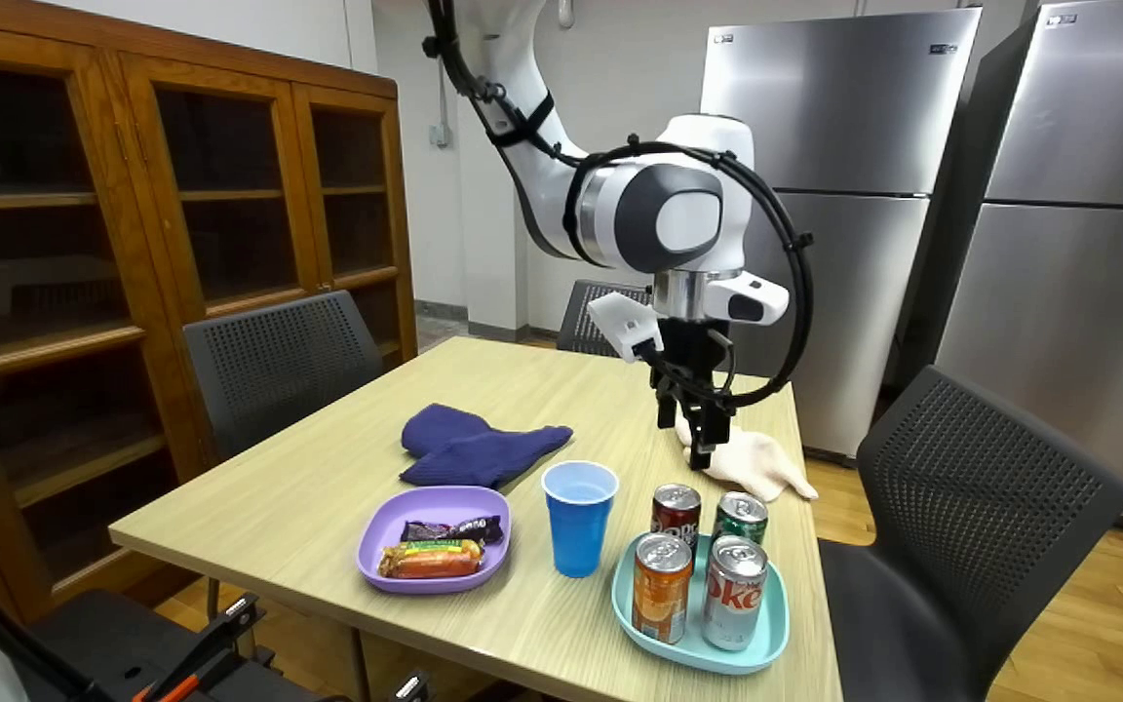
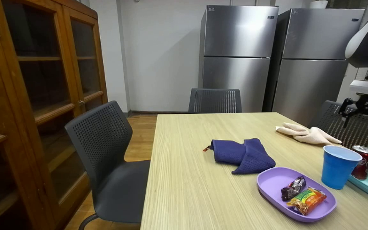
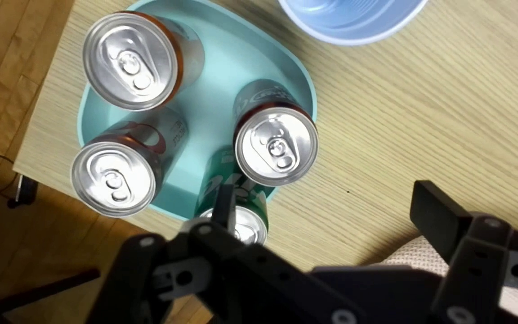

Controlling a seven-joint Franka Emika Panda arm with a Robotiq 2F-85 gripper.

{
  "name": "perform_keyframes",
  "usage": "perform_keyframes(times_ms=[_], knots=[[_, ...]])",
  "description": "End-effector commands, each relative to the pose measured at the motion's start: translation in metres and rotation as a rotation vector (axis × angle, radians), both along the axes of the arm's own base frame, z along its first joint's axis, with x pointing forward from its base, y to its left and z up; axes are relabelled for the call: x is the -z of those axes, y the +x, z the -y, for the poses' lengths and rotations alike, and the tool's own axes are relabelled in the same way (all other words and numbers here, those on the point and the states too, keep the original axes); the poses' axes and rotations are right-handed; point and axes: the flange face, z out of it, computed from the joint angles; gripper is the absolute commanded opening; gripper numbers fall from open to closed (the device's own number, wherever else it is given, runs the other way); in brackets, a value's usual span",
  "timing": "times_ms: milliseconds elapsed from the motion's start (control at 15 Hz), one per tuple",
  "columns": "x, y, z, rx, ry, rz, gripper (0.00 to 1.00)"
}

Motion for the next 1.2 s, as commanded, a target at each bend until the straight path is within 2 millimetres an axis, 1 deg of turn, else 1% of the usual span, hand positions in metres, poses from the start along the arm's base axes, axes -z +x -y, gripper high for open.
perform_keyframes(times_ms=[0, 400, 600, 800, 867, 1133], knots=[[-0.034, -0.01, -0.016, -0.101, 0.044, 0.006, 1.0], [-0.071, -0.021, -0.048, -0.281, 0.052, -0.007, 1.0], [-0.085, -0.027, -0.064, -0.366, 0.066, 0.002, 1.0], [-0.092, -0.031, -0.074, -0.415, 0.071, -0.001, 1.0], [-0.082, -0.019, -0.065, -0.363, 0.067, 0.01, 1.0], [-0.085, -0.024, -0.069, -0.384, 0.073, 0.009, 1.0]])
